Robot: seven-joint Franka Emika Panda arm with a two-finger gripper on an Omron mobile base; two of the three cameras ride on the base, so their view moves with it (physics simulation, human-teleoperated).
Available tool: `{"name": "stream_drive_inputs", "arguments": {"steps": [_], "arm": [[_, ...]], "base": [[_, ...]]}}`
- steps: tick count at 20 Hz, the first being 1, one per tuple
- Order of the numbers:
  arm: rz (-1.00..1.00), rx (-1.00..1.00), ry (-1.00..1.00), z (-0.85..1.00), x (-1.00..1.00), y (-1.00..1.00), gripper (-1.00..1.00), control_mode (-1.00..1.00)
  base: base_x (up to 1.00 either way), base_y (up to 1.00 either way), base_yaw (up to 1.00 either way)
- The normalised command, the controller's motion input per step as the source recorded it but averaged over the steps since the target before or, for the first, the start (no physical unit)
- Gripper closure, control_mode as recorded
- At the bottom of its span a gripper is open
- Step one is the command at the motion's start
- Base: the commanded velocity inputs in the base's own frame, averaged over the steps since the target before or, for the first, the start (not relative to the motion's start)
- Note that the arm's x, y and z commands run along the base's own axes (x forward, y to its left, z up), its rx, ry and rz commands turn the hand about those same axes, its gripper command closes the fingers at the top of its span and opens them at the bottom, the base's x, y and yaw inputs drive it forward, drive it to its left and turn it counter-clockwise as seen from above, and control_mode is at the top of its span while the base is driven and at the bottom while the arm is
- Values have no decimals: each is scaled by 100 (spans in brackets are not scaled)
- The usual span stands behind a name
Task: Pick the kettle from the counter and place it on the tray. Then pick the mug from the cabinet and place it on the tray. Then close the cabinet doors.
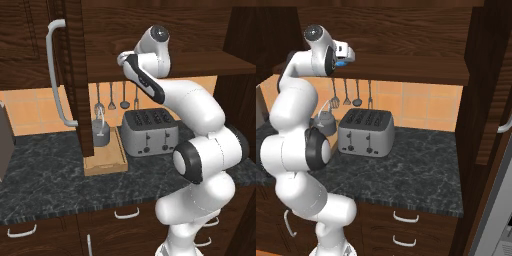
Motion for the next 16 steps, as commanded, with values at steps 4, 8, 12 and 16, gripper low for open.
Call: {"name": "stream_drive_inputs", "arguments": {"steps": [4,8,12,16], "arm": [[-3,0,0,-5,3,2,-100,-100],[-7,0,0,0,-3,0,-100,-100],[-6,0,0,0,0,1,100,-100],[-3,0,0,0,0,0,100,-100]], "base": [[0,0,0],[0,0,0],[0,0,0],[0,0,0]]}}
